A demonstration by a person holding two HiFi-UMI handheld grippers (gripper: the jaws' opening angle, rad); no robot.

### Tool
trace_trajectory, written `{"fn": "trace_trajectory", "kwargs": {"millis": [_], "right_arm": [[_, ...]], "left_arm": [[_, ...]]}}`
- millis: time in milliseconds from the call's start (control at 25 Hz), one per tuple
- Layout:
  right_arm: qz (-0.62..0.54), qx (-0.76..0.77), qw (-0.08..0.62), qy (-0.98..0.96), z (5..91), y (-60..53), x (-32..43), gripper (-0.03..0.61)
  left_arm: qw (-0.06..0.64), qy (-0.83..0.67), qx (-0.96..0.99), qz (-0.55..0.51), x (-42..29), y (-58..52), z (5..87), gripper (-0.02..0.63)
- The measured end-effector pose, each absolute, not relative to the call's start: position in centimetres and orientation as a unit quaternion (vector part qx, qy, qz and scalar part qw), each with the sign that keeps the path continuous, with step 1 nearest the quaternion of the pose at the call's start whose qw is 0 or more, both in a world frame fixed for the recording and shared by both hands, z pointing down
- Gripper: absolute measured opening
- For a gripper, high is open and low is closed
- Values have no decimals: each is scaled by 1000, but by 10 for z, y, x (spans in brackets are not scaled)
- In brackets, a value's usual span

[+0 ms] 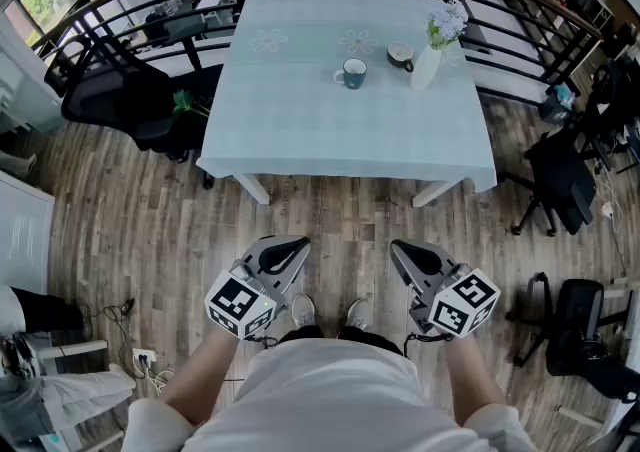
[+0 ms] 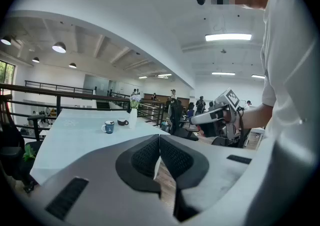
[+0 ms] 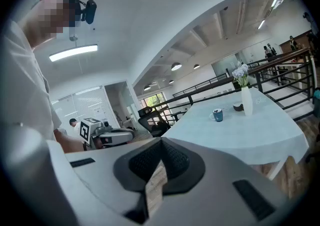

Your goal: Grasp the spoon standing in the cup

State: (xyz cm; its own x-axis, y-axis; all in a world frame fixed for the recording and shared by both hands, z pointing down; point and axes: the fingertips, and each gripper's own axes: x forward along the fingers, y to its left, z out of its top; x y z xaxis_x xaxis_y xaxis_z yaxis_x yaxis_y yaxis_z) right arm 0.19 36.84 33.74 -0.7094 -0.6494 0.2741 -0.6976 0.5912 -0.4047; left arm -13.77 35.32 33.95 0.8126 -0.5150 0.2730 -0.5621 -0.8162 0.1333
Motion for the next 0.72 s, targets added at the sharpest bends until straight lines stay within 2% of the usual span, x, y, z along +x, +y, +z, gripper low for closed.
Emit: {"fn": "trace_trajectory", "kwargs": {"millis": [720], "right_arm": [[257,378,42,-888,351,372,52,21]], "left_arm": [[104,-299,941,118,-89,365,345,18]]}}
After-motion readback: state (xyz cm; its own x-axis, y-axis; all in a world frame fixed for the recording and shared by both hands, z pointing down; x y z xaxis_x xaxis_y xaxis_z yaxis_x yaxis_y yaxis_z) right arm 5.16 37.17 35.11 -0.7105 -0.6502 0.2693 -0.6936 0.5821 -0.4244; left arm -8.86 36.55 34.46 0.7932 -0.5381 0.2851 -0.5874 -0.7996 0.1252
